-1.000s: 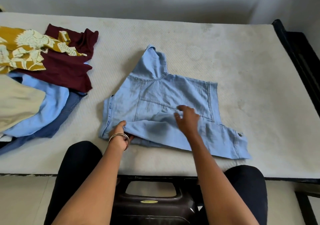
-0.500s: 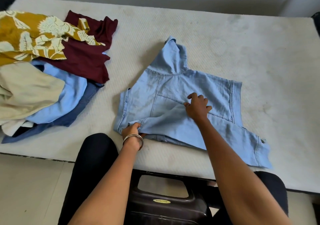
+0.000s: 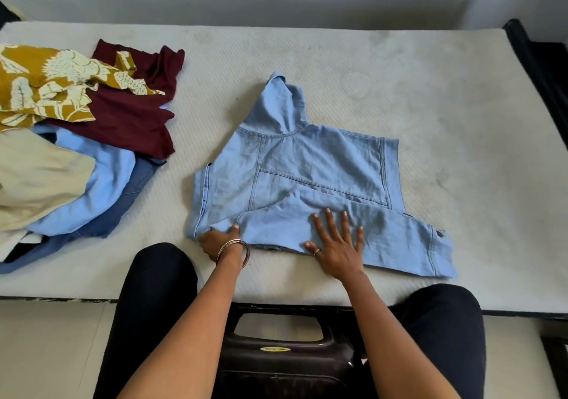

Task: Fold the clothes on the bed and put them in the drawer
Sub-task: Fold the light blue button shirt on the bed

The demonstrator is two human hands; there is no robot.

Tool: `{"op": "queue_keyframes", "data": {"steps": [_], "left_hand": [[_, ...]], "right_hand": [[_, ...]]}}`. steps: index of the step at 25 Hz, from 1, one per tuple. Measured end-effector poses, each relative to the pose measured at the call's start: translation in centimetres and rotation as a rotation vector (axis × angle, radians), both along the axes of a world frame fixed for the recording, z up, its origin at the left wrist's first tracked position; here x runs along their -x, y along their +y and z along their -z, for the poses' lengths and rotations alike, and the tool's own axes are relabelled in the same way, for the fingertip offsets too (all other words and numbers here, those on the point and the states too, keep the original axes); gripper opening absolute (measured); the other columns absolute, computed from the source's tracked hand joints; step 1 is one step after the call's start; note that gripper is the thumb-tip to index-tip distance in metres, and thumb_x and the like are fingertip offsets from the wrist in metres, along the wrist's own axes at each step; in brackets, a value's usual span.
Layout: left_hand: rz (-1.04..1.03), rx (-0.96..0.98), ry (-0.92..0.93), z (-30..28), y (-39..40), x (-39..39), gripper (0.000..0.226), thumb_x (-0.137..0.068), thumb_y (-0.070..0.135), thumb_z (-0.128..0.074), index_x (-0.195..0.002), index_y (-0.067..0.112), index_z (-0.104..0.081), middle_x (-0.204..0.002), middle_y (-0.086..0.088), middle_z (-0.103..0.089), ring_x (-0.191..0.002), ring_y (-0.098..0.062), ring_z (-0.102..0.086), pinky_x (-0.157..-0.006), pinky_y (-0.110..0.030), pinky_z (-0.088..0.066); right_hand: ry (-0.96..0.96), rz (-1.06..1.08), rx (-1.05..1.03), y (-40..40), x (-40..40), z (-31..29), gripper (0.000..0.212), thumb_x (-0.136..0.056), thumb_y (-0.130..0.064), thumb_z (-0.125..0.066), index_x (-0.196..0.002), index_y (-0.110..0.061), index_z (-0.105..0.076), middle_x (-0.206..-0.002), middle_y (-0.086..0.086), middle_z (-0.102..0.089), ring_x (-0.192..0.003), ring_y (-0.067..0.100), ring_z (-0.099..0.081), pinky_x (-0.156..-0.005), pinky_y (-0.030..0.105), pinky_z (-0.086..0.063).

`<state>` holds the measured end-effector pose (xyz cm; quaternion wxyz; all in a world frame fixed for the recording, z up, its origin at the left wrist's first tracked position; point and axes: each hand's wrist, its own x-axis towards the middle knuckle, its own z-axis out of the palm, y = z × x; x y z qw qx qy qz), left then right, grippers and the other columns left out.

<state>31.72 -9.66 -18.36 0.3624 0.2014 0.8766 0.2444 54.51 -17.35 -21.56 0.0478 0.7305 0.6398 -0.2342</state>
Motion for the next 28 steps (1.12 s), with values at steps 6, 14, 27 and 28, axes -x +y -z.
{"op": "queue_keyframes", "data": {"steps": [6, 14, 27, 28], "left_hand": [[1.1, -0.344, 0.716, -1.2, -1.5, -4.7, 0.044, -0.079, 0.025, -0.067, -0.12, 0.016, -0.056, -0.131, -0.017, -0.047, -0.116, -0.038, -0.048, -0.084, -0.05, -0.048], [1.656, 0.265, 0.409, 1.3, -0.5, -6.2, 0.08, -0.097, 0.04, -0.048, -0.138, 0.062, 0.017, -0.146, 0.015, 0.044, -0.139, -0.028, 0.035, -0.102, -0.078, -0.003], [1.829, 0.196, 0.424, 0.1, -5.0, -19.7, 0.061, -0.099, 0.049, -0.032, -0.135, 0.068, 0.014, -0.152, 0.016, 0.036, -0.143, -0.031, 0.026, -0.097, -0.079, -0.006], [1.854, 0.201, 0.458, 0.3, -5.2, -19.9, 0.062, -0.098, 0.054, -0.03, -0.13, 0.07, 0.021, -0.149, 0.014, 0.042, -0.141, -0.033, 0.03, -0.095, -0.081, -0.004]], "right_hand": [[0.079, -0.021, -0.103, 2.8, 2.2, -2.1, 0.061, -0.1, -0.061, -0.022, -0.154, -0.045, 0.003, -0.16, -0.012, 0.025, -0.146, 0.023, 0.03, -0.118, 0.055, 0.01], [0.13, 0.583, -0.113, -0.5, -11.1, -4.5, 0.074, -0.094, -0.031, -0.061, -0.155, -0.032, -0.02, -0.163, 0.001, -0.017, -0.15, 0.027, -0.013, -0.113, 0.06, -0.014], [0.441, 1.17, -0.114, -4.7, -20.8, -6.4, 0.025, -0.078, -0.012, -0.074, -0.094, 0.005, -0.066, -0.083, 0.011, -0.059, -0.083, 0.028, -0.058, -0.063, 0.031, -0.038], [0.465, 1.171, -0.135, -4.9, -21.0, -7.1, 0.023, -0.078, -0.011, -0.072, -0.094, 0.004, -0.067, -0.083, 0.011, -0.06, -0.081, 0.027, -0.056, -0.063, 0.031, -0.038]]}}
